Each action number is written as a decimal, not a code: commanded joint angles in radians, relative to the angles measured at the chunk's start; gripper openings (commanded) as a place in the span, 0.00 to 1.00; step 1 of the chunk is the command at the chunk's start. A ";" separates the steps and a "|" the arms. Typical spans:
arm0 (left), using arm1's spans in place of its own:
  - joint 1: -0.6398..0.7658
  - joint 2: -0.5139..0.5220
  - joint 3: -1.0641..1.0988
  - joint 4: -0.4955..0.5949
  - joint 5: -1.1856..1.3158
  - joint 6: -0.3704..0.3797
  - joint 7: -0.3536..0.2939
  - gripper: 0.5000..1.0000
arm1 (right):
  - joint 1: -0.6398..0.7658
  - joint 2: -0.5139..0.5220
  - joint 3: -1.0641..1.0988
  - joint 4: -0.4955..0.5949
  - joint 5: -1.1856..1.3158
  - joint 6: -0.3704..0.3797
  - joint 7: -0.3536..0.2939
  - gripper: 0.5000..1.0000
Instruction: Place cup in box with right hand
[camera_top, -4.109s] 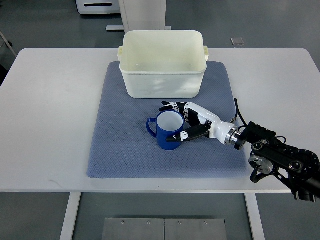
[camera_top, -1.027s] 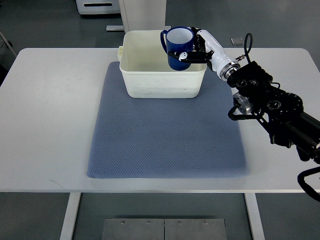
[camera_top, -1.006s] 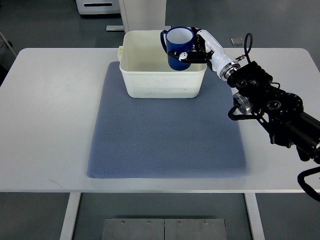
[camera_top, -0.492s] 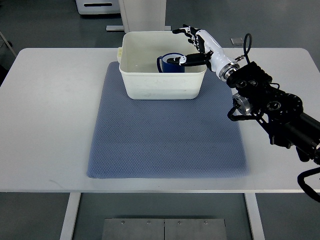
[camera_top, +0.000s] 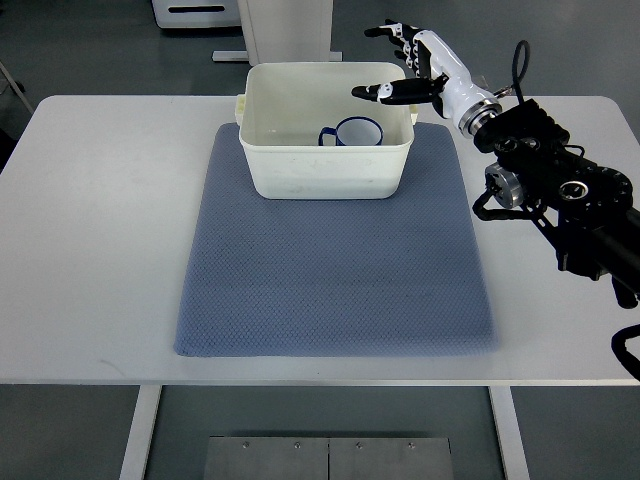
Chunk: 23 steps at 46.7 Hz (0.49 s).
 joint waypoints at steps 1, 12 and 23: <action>0.000 0.000 0.000 0.000 0.001 -0.001 0.000 1.00 | -0.003 -0.031 0.001 0.009 0.047 0.004 -0.007 1.00; 0.000 0.000 0.000 0.000 0.000 0.000 0.000 1.00 | -0.037 -0.106 0.016 0.038 0.177 0.007 -0.038 1.00; 0.000 0.000 0.000 0.000 0.000 0.000 0.000 1.00 | -0.158 -0.126 0.241 0.058 0.211 0.056 -0.126 1.00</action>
